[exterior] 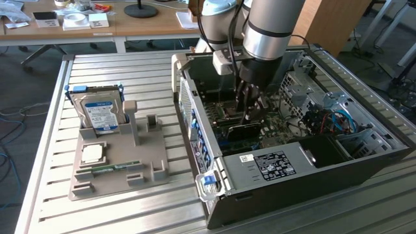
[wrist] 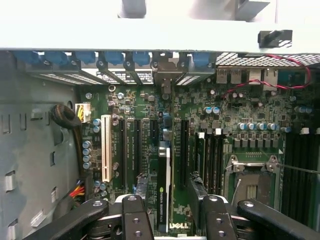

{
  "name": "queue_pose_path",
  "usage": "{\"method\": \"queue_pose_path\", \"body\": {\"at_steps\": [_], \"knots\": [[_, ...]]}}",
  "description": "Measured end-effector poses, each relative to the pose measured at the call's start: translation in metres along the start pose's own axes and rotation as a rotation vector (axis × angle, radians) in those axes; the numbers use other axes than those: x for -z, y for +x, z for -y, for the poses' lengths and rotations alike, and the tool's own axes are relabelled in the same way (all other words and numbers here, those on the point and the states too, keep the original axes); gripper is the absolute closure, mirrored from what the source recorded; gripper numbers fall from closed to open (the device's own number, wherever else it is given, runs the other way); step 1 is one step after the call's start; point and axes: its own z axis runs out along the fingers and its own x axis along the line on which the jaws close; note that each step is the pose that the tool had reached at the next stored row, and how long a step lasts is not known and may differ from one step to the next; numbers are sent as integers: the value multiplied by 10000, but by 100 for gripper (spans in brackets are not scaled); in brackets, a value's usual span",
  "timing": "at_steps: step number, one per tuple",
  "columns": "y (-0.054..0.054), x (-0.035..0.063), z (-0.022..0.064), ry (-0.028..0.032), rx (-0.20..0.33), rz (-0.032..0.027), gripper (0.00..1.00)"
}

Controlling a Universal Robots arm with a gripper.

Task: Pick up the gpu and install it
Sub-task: 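Insert the gpu into the slot, then press down on the gpu until it lock into place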

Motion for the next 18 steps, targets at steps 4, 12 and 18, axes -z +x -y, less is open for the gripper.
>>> {"method": "queue_pose_path", "body": {"at_steps": [4, 12, 18], "knots": [[-1, 104, 1, 0, 0, 0, 55], [-3, 237, 4, 1, 1, 2, 55], [-3, 238, 4, 0, 0, 0, 55]]}}
